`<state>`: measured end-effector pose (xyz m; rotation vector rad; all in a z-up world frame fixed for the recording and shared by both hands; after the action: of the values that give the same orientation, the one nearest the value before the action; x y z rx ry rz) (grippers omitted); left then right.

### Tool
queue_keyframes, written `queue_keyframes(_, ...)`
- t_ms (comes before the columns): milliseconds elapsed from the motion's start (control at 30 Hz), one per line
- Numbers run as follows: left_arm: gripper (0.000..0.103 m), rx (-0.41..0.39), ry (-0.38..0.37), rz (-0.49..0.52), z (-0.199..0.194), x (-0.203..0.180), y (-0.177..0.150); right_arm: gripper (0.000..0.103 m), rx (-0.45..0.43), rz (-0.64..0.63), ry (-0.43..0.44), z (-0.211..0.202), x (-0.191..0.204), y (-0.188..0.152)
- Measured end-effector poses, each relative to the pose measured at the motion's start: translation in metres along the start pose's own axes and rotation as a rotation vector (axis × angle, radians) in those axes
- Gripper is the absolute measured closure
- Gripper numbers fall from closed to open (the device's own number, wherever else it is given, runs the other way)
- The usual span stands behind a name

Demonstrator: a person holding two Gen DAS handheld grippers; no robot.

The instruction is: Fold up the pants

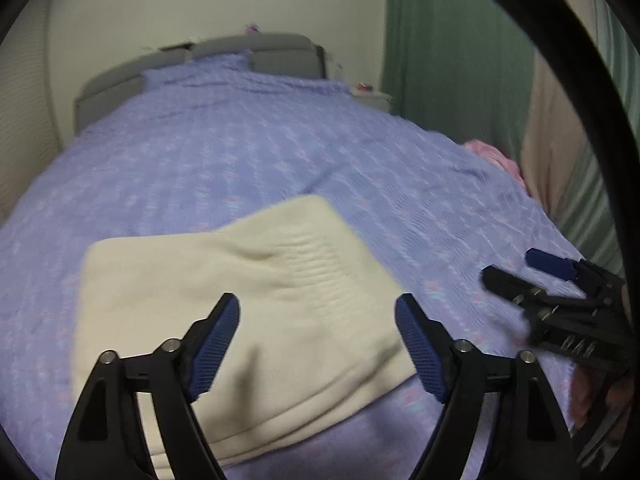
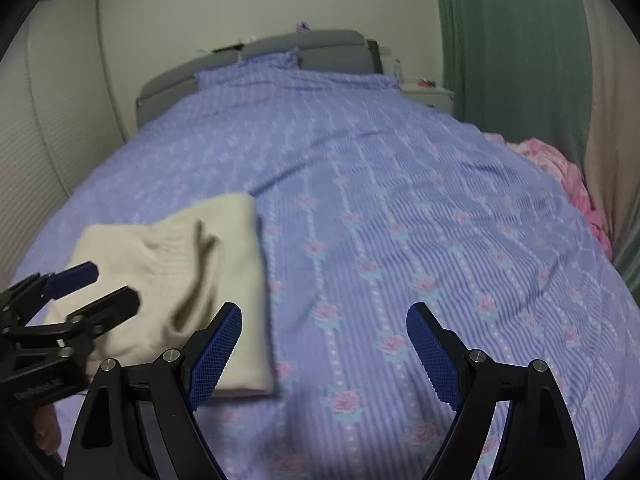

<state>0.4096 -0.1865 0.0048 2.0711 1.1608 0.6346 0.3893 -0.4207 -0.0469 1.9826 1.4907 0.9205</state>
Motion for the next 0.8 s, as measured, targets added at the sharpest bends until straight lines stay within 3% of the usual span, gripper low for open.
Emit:
queue_keyframes(133,0.021,-0.027,0.143,-0.03,-0.031,0.058,-0.015,0.017,-0.01,-0.014,0.108,-0.005,0.033,0.002)
queue_keyframes(333,0.02,0.018,0.204,-0.077,-0.038,0.112,-0.051,0.017,0.034,-0.034,0.192,0.022,0.081,-0.009)
queue_keyframes(600,0.02,0.117,0.197,-0.158,-0.012,0.144,-0.105,0.02,0.112,-0.052,0.163,0.084,0.093,-0.015)
queue_keyframes(800,0.02,0.146,0.174,-0.19,0.004,0.141,-0.123,0.032,0.153,-0.074,0.204,0.114,0.105,-0.007)
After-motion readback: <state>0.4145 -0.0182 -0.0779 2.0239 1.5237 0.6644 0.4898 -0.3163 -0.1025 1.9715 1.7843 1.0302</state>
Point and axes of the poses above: each gripper's, at about its wrist camera, not at the fingertips, and z roughly the way its jaws point, x to its left, y to its top, the point moved 9 cm from there along z, roughly the way its jaws point, and after that the axes turned 8 degrees about z, right-handed, at the moved point
